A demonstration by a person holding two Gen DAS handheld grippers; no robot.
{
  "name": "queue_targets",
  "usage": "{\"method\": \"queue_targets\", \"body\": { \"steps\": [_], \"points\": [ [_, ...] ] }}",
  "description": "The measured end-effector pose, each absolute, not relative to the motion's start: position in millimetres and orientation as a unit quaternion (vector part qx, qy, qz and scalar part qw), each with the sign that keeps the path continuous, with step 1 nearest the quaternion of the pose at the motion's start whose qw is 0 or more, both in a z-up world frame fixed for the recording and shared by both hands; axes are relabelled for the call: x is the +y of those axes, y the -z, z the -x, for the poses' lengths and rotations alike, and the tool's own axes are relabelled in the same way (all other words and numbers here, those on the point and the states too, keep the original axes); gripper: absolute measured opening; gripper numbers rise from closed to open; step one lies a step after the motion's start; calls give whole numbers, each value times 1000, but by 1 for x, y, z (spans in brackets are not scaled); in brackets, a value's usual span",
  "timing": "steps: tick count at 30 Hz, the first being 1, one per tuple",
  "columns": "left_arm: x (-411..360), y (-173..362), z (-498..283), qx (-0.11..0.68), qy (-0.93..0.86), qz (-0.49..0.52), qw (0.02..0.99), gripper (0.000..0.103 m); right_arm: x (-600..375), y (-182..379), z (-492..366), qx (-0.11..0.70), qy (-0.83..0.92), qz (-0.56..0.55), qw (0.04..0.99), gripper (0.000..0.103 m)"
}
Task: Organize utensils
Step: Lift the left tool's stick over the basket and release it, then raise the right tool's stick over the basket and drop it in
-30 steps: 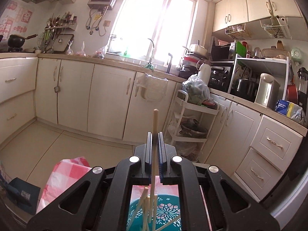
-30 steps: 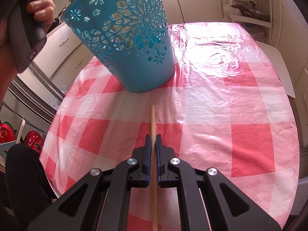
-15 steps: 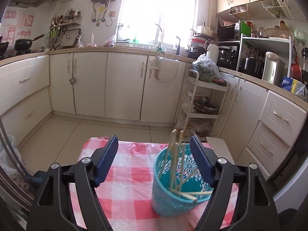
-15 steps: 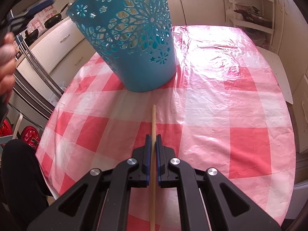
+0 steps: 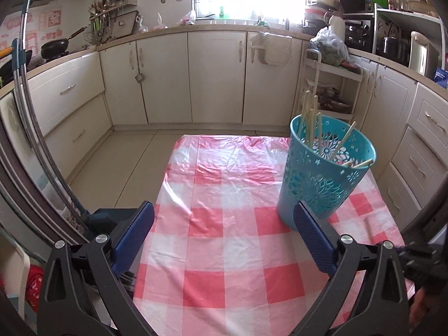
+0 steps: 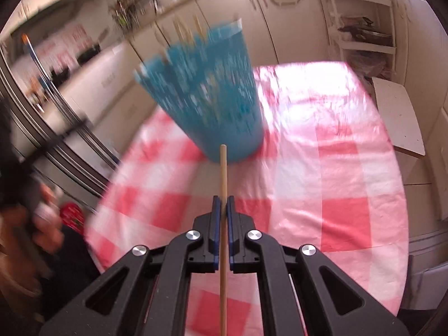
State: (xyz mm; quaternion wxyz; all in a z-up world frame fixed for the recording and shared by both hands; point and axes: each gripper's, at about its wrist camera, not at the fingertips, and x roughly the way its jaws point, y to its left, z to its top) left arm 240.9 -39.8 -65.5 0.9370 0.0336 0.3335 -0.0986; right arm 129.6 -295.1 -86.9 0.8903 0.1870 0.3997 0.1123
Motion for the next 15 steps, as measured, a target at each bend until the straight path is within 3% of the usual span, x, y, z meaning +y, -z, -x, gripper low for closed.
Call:
{"method": "queue_targets", "body": {
  "steps": [10, 15],
  "points": [
    [-28, 89, -243, 381, 69, -32, 921, 95, -309, -55, -169, 205, -183, -260, 926, 5],
    [-34, 80, -242, 374, 69, -43, 924, 95, -297, -80, -217, 115, -139, -224, 958, 5]
  ]
}}
